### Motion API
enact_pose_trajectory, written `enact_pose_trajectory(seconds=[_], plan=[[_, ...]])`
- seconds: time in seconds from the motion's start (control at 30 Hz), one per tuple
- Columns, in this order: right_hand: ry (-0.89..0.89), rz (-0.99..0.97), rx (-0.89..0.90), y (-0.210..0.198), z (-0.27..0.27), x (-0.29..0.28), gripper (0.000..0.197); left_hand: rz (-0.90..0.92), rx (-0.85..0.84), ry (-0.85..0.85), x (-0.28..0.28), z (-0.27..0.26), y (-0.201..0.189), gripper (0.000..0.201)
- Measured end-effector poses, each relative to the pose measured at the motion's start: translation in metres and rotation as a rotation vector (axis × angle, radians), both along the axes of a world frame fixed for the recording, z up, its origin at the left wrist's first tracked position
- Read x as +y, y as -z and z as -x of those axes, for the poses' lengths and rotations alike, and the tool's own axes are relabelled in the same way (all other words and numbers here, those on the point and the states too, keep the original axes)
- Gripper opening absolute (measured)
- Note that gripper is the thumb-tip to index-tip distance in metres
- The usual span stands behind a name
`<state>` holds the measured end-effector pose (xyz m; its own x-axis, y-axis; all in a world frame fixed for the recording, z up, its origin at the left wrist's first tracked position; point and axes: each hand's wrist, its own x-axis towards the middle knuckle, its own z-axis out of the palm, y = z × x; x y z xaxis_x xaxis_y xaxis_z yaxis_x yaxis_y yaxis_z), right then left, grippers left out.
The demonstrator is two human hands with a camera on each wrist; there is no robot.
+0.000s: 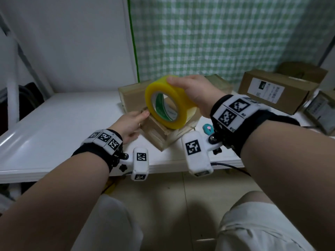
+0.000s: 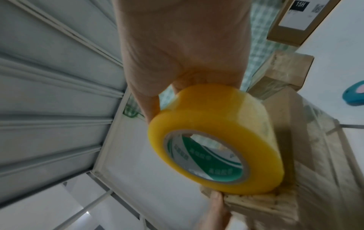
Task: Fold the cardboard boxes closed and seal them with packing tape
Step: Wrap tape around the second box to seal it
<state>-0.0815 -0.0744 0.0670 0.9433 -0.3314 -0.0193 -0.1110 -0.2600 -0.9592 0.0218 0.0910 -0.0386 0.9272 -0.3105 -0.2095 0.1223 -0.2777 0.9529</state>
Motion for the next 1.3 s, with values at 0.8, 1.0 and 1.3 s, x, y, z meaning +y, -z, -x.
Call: enact_pose_trajectory(seconds=[0.8, 1.0, 1.3], plan=[[0.072, 0.027, 0.013, 0.014, -0.008, 0.009, 0.058, -0.420, -0.463, 0.072, -0.013, -0.001, 0.017, 0.110], [0.030, 0.169, 0.122, 0.025, 0.020, -0.014, 0.045, -0.409, -0.473, 0.100, -0.013, 0.003, 0.012, 0.111], [0.036, 0.138, 0.147, 0.038, 0.027, -0.017, 0.054, -0.481, -0.491, 0.151, -0.013, 0.005, 0.007, 0.106]])
